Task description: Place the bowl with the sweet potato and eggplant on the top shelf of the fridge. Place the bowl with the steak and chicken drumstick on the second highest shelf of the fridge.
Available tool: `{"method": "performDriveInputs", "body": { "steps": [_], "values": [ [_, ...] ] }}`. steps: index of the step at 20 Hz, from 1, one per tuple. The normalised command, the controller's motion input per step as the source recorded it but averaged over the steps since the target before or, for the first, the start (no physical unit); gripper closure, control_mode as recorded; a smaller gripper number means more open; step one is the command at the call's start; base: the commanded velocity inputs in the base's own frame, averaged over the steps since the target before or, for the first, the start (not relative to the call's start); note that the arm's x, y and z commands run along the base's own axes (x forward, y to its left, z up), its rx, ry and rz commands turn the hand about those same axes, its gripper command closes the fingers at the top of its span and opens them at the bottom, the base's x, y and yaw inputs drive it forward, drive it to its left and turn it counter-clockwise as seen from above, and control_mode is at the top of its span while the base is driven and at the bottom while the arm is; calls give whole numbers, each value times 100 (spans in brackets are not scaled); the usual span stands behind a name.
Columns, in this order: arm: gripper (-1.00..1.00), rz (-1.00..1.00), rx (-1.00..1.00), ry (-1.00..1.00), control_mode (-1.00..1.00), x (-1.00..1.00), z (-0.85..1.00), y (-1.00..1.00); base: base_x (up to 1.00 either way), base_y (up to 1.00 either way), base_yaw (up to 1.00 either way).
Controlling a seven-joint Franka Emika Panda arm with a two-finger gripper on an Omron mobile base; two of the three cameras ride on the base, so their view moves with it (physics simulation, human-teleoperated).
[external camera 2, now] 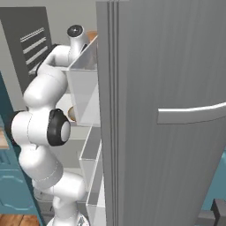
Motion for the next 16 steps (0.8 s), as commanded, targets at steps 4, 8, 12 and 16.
{"method": "performDriveInputs", "body": {
  "steps": [4, 8, 12, 16],
  "values": [
    [-100, 0, -1, -13, -100, -51, 29, 17, 0, 0, 0],
    [-100, 0, -7, -26, -100, -100, 19, 53, 0, 0, 0],
    [-100, -1, -8, -33, -100, -100, 27, 74, 0, 0, 0],
    [-100, -4, -2, -19, -100, -100, 19, 58, 0, 0, 0]
  ]
}}
